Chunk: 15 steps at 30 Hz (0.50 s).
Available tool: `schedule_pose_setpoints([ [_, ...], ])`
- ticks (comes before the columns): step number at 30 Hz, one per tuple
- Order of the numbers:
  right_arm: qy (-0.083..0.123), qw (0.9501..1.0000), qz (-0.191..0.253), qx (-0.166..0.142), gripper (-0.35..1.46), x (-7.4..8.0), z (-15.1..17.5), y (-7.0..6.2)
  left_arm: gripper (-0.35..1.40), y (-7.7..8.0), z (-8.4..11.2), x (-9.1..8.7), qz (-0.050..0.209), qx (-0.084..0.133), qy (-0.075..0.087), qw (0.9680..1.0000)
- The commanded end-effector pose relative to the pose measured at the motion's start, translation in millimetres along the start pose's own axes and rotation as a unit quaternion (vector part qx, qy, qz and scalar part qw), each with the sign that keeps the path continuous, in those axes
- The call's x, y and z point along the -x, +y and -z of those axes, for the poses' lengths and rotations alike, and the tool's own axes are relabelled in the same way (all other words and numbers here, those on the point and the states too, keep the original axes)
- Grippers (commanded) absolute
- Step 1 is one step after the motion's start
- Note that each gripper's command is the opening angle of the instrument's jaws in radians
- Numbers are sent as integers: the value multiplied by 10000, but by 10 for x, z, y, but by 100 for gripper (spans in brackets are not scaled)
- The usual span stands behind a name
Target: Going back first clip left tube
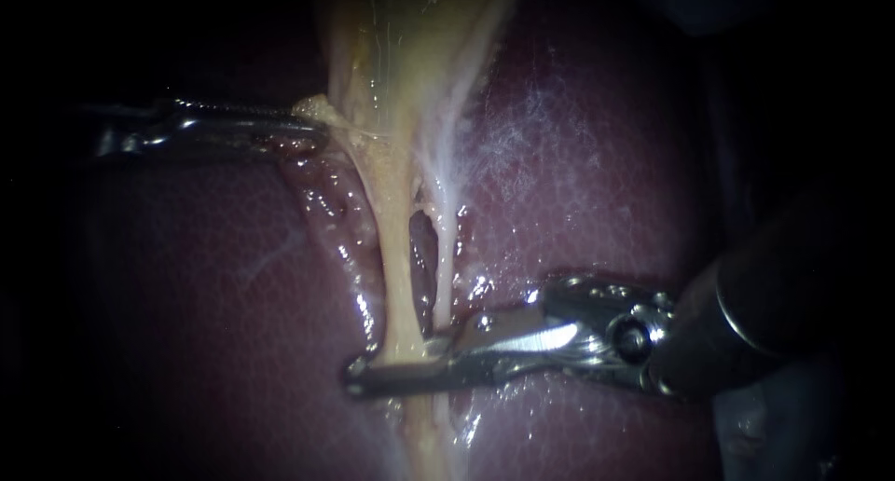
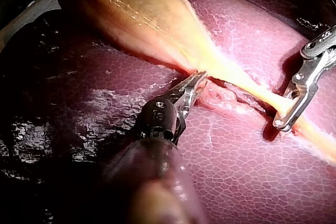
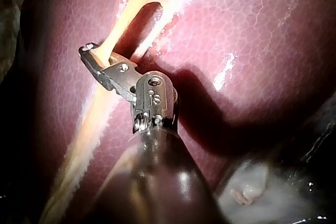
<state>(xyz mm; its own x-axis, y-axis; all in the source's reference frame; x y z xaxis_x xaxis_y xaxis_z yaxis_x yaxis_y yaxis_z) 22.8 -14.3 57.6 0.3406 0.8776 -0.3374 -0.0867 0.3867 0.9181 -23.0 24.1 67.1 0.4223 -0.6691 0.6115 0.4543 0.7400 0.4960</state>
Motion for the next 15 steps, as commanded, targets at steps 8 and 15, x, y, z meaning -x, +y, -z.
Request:
schedule_pose_setpoints([
  [8,39,10000,-7,-51,16,-3,-2,0,-35,0,-1,-1,27,-1,12,10000],
  [15,153,9947,1005,152,49,-3,-12,10,-35,0,-1,-4,21,3,26,10000],
])
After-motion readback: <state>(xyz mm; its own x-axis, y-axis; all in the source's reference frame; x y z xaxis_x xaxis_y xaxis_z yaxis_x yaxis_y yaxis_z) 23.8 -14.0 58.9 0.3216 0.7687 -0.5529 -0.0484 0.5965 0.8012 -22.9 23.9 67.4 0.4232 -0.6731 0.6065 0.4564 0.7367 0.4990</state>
